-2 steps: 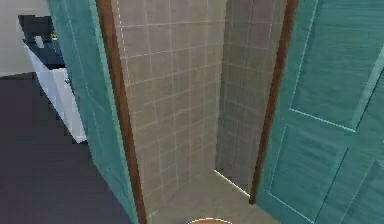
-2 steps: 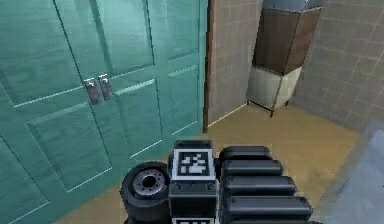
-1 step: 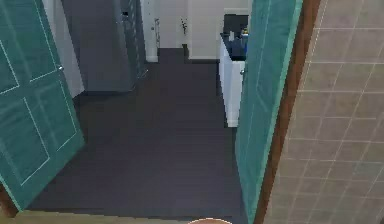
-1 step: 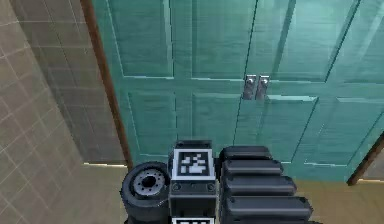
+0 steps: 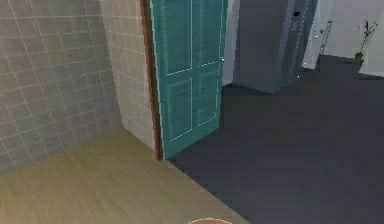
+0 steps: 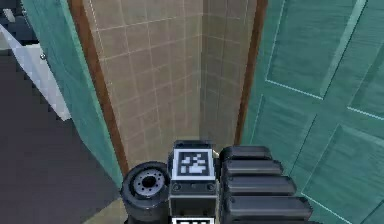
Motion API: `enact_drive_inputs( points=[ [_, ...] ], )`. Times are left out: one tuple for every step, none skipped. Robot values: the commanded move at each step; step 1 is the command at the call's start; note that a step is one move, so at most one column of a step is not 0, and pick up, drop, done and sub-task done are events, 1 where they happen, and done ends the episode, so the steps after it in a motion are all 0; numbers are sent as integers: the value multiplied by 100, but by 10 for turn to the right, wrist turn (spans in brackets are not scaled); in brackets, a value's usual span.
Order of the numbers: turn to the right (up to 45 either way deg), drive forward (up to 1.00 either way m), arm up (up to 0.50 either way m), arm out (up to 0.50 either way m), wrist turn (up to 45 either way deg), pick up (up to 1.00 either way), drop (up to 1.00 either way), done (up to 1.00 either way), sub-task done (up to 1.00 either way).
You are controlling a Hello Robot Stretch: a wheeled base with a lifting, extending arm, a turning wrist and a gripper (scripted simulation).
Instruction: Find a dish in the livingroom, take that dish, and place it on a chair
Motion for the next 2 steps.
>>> enact_drive_inputs(
  points=[
    [0, 30, 0, 0, 0, 0, 0, 0, 0],
    [390, 0, 0, 0, 0, 0, 0, 0, 0]
  ],
)
